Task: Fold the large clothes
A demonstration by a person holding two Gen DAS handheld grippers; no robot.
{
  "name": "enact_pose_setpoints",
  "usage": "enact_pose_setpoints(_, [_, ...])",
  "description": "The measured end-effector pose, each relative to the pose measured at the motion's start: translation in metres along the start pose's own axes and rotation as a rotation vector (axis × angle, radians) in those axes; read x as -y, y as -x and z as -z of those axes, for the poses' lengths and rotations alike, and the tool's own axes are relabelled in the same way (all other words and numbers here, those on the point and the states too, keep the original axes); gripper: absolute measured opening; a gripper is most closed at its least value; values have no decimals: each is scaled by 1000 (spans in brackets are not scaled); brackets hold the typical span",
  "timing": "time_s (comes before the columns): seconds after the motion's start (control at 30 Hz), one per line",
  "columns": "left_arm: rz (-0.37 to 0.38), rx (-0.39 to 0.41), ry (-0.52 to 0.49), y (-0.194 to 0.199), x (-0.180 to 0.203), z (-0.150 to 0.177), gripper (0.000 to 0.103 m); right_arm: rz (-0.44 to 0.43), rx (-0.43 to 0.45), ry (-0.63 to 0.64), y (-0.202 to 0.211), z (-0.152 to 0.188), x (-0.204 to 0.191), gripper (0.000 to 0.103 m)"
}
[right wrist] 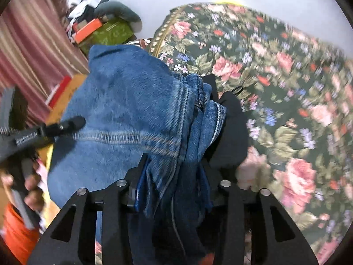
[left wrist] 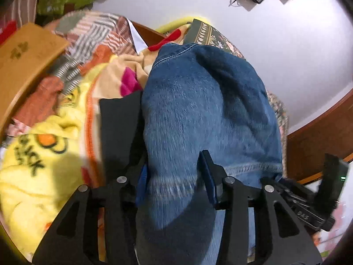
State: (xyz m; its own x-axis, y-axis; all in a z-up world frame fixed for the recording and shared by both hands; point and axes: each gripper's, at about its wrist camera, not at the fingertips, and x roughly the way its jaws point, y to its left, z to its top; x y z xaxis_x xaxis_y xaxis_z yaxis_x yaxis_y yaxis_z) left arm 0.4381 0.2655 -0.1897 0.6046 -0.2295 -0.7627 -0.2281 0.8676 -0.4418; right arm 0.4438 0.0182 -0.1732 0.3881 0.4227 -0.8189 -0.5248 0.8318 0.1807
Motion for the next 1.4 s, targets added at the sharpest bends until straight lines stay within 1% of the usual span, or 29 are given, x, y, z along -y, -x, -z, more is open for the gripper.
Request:
enact_pose_setpoints(0.07, [-64, 23, -46, 15, 10, 9, 43, 40, 8, 51, 11, 8, -4, 39])
enact_pose_setpoints(0.17, [-140, 33, -127, 41, 28, 26, 43, 113, 41, 133, 47, 23, -18, 39])
enact_pose_setpoints(0.23, [-150, 59, -174, 64, 41, 38, 43, 125, 75, 158, 65, 27, -22, 39])
enact_pose_setpoints(0.3, [-157, 105, -215, 91, 55, 51, 43, 109, 139, 167, 103, 34, -29, 39])
enact_pose_setpoints(0.33, [-160, 143, -238, 113, 66, 61, 43, 102, 159, 167, 112, 35, -31, 39])
enact_pose_setpoints(0.37, [-156, 167, -252, 127, 73, 66, 43, 93, 191, 164, 130, 40, -33, 39])
enact_pose_setpoints(0.43, [-143, 248, -293, 170, 92, 84, 43, 72, 261, 158, 164, 45, -41, 39])
enact_pose_setpoints(0.47, [-141, 288, -313, 187, 102, 92, 43, 54, 309, 156, 189, 50, -47, 39])
enact_pose_setpoints(0.5, [-141, 324, -331, 203, 109, 98, 43, 40, 340, 151, 200, 52, -50, 39])
enact_pose_setpoints(0.57, [-129, 427, -369, 246, 128, 119, 43, 11, 405, 141, 228, 58, -57, 39])
enact_pose_setpoints(0.6, [-127, 457, -378, 261, 136, 126, 43, -4, 446, 141, 247, 64, -62, 39])
enact_pose_setpoints(0.63, [-121, 509, -397, 283, 145, 139, 43, -11, 478, 142, 257, 68, -65, 39])
enact_pose_setpoints(0.67, [-119, 546, -411, 298, 151, 149, 43, -16, 529, 144, 278, 76, -71, 39])
enact_pose_setpoints(0.7, [-117, 576, -420, 310, 156, 156, 43, -24, 567, 145, 290, 82, -75, 39])
enact_pose_setpoints(0.73, [-110, 623, -430, 328, 163, 170, 43, -33, 603, 143, 301, 88, -79, 39])
enact_pose_setpoints(0.8, [-106, 680, -445, 349, 173, 188, 43, -46, 665, 140, 321, 103, -85, 39])
enact_pose_setpoints(0.87, [-106, 753, -459, 370, 182, 212, 43, -56, 730, 139, 341, 119, -93, 39])
enact_pose_setpoints(1.0, [-136, 850, -471, 392, 195, 245, 45, -30, 803, 150, 358, 145, -109, 39])
enact_pose_setpoints(1.03, [-143, 864, -471, 394, 197, 252, 50, -22, 811, 152, 359, 148, -111, 41])
enact_pose_setpoints(1.07, [-148, 874, -466, 396, 198, 257, 57, -6, 821, 157, 360, 153, -116, 45])
enact_pose_setpoints(1.1, [-150, 881, -460, 397, 198, 262, 60, 6, 826, 156, 361, 155, -116, 48])
enact_pose_setpoints(1.17, [-145, 885, -453, 396, 197, 268, 73, 40, 836, 149, 361, 161, -120, 63])
enact_pose_setpoints(1.2, [-146, 886, -449, 395, 196, 271, 75, 60, 841, 141, 361, 163, -121, 68])
enact_pose_setpoints(1.27, [-163, 896, -435, 394, 195, 275, 85, 98, 848, 127, 360, 166, -119, 84])
enact_pose_setpoints(1.3, [-168, 900, -428, 395, 195, 279, 87, 107, 852, 121, 360, 166, -119, 86])
enact_pose_setpoints(1.4, [-172, 897, -400, 396, 190, 282, 88, 132, 859, 112, 362, 166, -121, 99])
